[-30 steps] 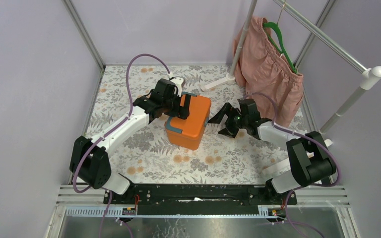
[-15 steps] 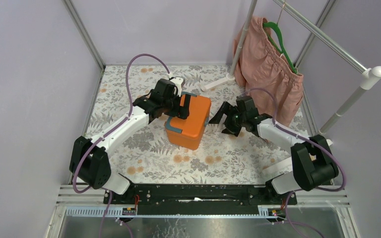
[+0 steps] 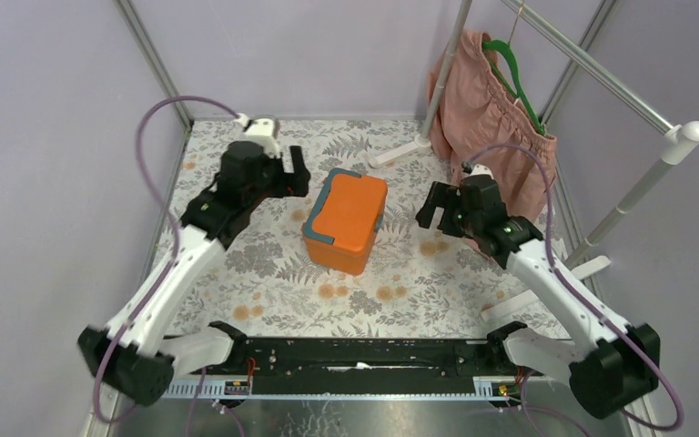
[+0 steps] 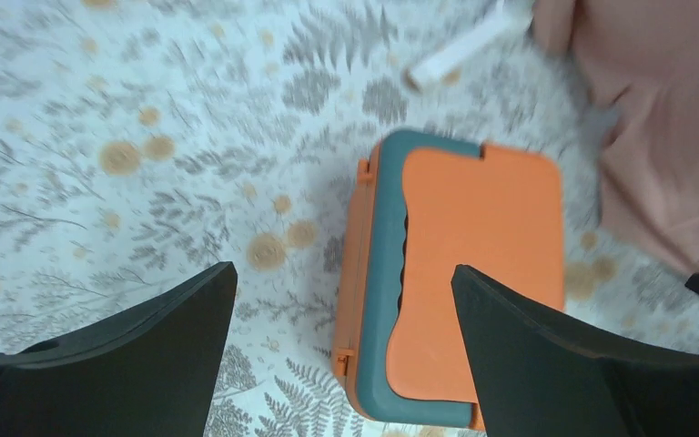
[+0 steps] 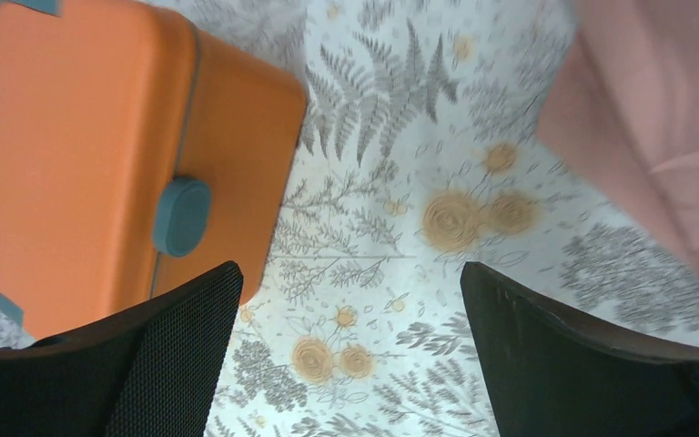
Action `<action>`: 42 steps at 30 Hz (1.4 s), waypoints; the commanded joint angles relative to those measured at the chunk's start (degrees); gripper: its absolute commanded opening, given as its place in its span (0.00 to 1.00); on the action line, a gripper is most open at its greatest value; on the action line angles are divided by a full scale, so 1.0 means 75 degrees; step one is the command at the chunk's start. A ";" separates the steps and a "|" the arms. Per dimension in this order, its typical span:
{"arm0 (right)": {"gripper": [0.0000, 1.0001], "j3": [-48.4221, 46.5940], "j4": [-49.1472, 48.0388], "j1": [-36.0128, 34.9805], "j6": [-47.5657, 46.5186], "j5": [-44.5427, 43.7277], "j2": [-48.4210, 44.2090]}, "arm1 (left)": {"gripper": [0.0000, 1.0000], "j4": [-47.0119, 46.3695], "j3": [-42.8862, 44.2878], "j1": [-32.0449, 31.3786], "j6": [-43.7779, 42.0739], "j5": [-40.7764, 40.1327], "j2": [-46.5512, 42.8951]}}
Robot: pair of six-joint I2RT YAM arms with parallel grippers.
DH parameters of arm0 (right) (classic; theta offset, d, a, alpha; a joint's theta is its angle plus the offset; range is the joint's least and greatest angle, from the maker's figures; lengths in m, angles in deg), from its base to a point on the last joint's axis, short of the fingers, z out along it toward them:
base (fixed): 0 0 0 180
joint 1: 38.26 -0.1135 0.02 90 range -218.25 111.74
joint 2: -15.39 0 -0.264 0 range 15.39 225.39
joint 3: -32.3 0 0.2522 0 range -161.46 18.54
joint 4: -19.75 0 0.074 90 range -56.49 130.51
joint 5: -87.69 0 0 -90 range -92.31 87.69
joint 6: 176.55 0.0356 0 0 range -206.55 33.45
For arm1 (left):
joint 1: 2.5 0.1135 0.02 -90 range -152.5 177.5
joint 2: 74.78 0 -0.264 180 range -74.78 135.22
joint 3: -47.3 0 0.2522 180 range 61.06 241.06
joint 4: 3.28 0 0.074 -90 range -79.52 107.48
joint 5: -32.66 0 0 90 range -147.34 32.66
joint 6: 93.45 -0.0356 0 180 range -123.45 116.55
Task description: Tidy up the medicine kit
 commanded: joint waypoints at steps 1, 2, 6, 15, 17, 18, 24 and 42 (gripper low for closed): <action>1.00 -0.0549 0.0247 -0.0041 -0.1505 -0.0853 -0.1129 | 0.97 -0.0835 -0.0513 0.0075 0.0247 -0.1019 -0.1394; 1.00 -0.0559 0.0176 -0.0042 -0.1711 -0.0874 -0.1369 | 0.97 -0.0858 -0.0657 0.0070 0.0277 -0.1188 -0.1655; 1.00 -0.0470 -0.0161 -0.0036 -0.2368 -0.0962 -0.2138 | 0.98 -0.0965 -0.1382 0.0070 0.0451 -0.2202 -0.2753; 1.00 0.0104 -0.0762 -0.0040 -0.2787 -0.1561 -0.3338 | 0.99 -0.0831 -0.2719 0.0072 0.0919 -0.3611 -0.4700; 1.00 0.0305 -0.0954 -0.0039 -0.2788 -0.1762 -0.3609 | 0.99 -0.0770 -0.2830 0.0070 0.1034 -0.3976 -0.4859; 1.00 0.0412 -0.1058 -0.0040 -0.2788 -0.1901 -0.3756 | 0.99 -0.0762 -0.2879 0.0070 0.1060 -0.4133 -0.4878; 1.00 0.0984 -0.1398 -0.0042 -0.2859 -0.2493 -0.4364 | 0.99 -0.0620 -0.2927 0.0075 0.1013 -0.4704 -0.4614; 1.00 0.1131 -0.0963 -0.0042 -0.2747 -0.2249 -0.4171 | 0.99 -0.0868 -0.3362 0.0069 0.0836 -0.4651 -0.5107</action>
